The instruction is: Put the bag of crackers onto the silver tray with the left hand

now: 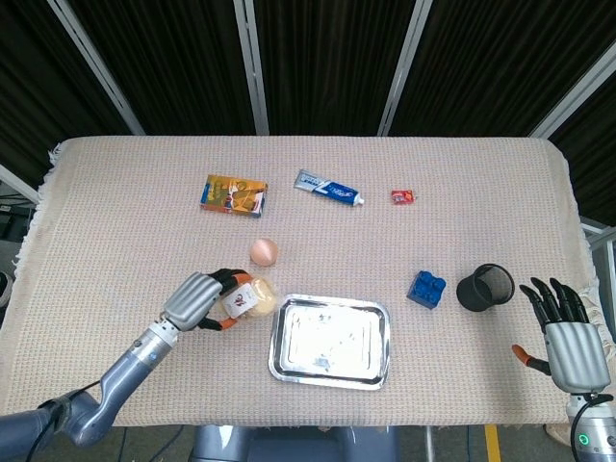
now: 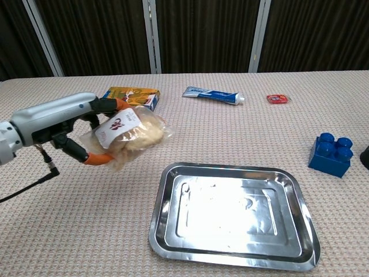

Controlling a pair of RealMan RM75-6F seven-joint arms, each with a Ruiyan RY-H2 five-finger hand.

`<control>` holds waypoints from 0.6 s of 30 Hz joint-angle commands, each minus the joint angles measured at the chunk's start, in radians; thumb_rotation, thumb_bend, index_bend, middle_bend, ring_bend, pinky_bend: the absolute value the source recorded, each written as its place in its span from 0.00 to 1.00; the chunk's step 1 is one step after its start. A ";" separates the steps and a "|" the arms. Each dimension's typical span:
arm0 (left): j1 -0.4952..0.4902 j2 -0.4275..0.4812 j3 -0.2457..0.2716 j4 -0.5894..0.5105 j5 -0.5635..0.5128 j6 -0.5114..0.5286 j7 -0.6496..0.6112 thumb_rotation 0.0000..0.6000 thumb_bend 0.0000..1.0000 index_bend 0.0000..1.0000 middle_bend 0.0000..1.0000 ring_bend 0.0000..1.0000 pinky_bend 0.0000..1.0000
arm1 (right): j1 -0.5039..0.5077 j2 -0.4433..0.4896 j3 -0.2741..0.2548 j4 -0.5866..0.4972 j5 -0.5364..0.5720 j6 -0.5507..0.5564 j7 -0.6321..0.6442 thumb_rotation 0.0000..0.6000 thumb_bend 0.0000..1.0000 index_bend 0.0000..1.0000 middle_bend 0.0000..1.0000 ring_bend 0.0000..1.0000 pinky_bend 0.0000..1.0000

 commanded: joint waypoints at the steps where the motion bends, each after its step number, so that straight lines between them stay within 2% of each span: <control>1: -0.036 -0.033 -0.010 -0.013 0.010 -0.034 0.011 1.00 0.50 0.55 0.22 0.24 0.53 | 0.000 0.001 -0.001 -0.004 -0.002 0.000 -0.002 1.00 0.00 0.14 0.08 0.00 0.10; 9: -0.128 -0.157 -0.050 -0.006 -0.018 -0.123 0.079 1.00 0.50 0.52 0.22 0.24 0.52 | 0.000 0.010 -0.001 -0.017 -0.012 0.009 -0.015 1.00 0.00 0.14 0.08 0.00 0.10; 11: -0.145 -0.182 -0.059 0.001 -0.033 -0.142 0.097 1.00 0.42 0.45 0.19 0.24 0.52 | 0.000 0.012 -0.001 -0.020 -0.014 0.009 -0.017 1.00 0.00 0.14 0.08 0.00 0.10; 12: -0.154 -0.195 -0.063 0.004 -0.043 -0.154 0.105 1.00 0.32 0.38 0.16 0.23 0.48 | -0.001 0.012 -0.002 -0.021 -0.014 0.009 -0.017 1.00 0.00 0.14 0.08 0.00 0.10; 13: -0.164 -0.211 -0.071 0.007 -0.061 -0.167 0.117 1.00 0.19 0.28 0.11 0.19 0.41 | -0.001 0.013 -0.003 -0.022 -0.014 0.010 -0.019 1.00 0.00 0.14 0.08 0.00 0.10; 15: -0.185 -0.235 -0.082 0.005 -0.107 -0.206 0.147 1.00 0.04 0.10 0.03 0.09 0.27 | -0.002 0.014 -0.004 -0.025 -0.015 0.010 -0.020 1.00 0.00 0.14 0.08 0.00 0.10; 17: -0.204 -0.236 -0.088 -0.013 -0.155 -0.254 0.169 0.99 0.00 0.01 0.00 0.01 0.16 | -0.002 0.014 -0.004 -0.026 -0.015 0.009 -0.020 1.00 0.00 0.14 0.08 0.00 0.10; 18: -0.213 -0.234 -0.092 -0.026 -0.177 -0.274 0.179 0.98 0.00 0.00 0.00 0.00 0.12 | -0.002 0.014 -0.004 -0.025 -0.015 0.009 -0.020 1.00 0.00 0.14 0.08 0.00 0.10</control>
